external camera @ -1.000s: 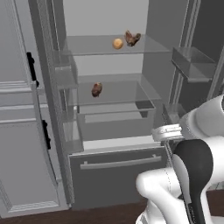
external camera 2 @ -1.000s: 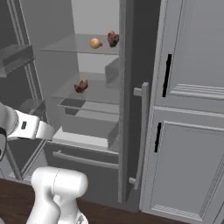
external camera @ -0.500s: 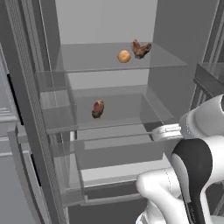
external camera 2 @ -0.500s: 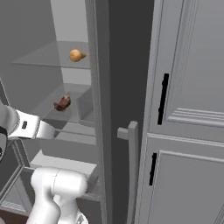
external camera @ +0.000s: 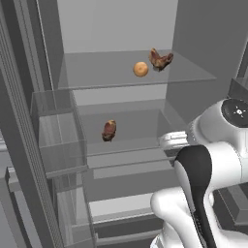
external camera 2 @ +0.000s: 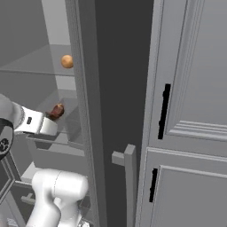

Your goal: Place one squash and one steak in each tupperware on the nearby counter, to pack two identical lunches.

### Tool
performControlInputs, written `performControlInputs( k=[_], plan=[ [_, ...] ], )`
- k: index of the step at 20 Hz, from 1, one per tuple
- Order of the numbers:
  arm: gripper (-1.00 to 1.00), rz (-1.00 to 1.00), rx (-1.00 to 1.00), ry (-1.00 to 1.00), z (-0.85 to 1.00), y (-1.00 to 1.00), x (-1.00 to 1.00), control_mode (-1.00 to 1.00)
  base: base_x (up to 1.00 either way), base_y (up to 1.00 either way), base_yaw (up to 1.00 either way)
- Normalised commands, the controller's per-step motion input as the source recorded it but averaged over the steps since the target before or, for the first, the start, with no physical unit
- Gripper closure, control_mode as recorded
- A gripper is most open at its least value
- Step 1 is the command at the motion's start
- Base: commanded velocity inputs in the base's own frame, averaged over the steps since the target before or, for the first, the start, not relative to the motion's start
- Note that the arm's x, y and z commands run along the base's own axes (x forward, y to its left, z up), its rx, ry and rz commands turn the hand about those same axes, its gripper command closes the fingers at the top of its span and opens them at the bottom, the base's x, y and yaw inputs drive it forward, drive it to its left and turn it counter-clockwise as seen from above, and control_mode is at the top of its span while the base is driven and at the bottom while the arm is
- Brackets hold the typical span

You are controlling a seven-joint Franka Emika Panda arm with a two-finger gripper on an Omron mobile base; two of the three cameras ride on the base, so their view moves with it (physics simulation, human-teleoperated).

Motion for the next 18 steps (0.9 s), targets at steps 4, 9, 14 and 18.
performControlInputs(
  k=[4,9,14,18],
  plan=[
    [-1.00,-0.02,0.00,0.00,-0.21,0.29,0.69,-1.00,0.00,0.00,0.00],
    [-1.00,0.00,0.03,0.02,-0.25,0.24,0.71,-1.00,0.00,0.00,0.00],
    [-1.00,0.01,0.10,0.05,-0.35,0.34,0.56,-1.00,0.00,0.00,0.00],
    [-1.00,0.03,0.06,0.03,-0.37,0.46,0.48,-1.00,0.00,0.00,0.00]
  ],
)
